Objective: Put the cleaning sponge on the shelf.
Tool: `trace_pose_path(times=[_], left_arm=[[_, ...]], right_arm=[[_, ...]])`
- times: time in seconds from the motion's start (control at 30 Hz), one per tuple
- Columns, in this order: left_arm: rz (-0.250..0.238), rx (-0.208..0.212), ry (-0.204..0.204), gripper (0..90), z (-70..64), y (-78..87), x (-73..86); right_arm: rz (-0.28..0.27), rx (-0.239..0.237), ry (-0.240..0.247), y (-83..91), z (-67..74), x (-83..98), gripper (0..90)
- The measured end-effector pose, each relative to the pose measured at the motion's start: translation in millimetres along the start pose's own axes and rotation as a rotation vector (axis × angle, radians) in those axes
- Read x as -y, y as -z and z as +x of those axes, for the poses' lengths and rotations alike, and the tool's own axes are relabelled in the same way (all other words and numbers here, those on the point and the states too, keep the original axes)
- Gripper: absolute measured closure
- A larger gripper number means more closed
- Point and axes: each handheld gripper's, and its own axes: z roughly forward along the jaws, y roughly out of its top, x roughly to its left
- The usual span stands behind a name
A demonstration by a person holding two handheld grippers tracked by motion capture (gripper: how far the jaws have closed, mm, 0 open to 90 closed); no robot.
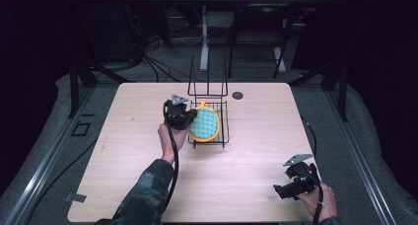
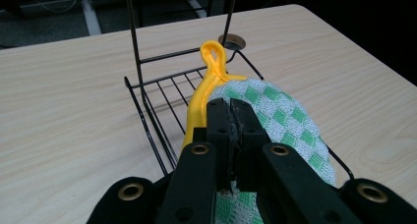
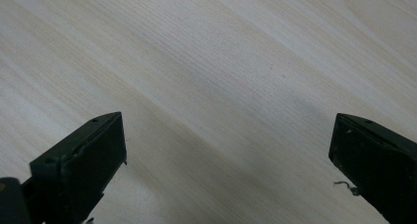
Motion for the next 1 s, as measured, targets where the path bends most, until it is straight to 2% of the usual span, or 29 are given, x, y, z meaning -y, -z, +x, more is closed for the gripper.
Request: trace_pose_path(times=[0.83,1.0], left_arm=[[0.012,-0.038,0.093,88.1,3.0,-40.4,19.0],[0.023,-0.040,0.097,88.1,3.5,-47.6,19.8]], right_arm=[[-0.001,0.004,0.007,-0.4,1.4,-0.1,0.5],[0.000,0.004,0.012,-0.9,1.1,0.0,0.5]])
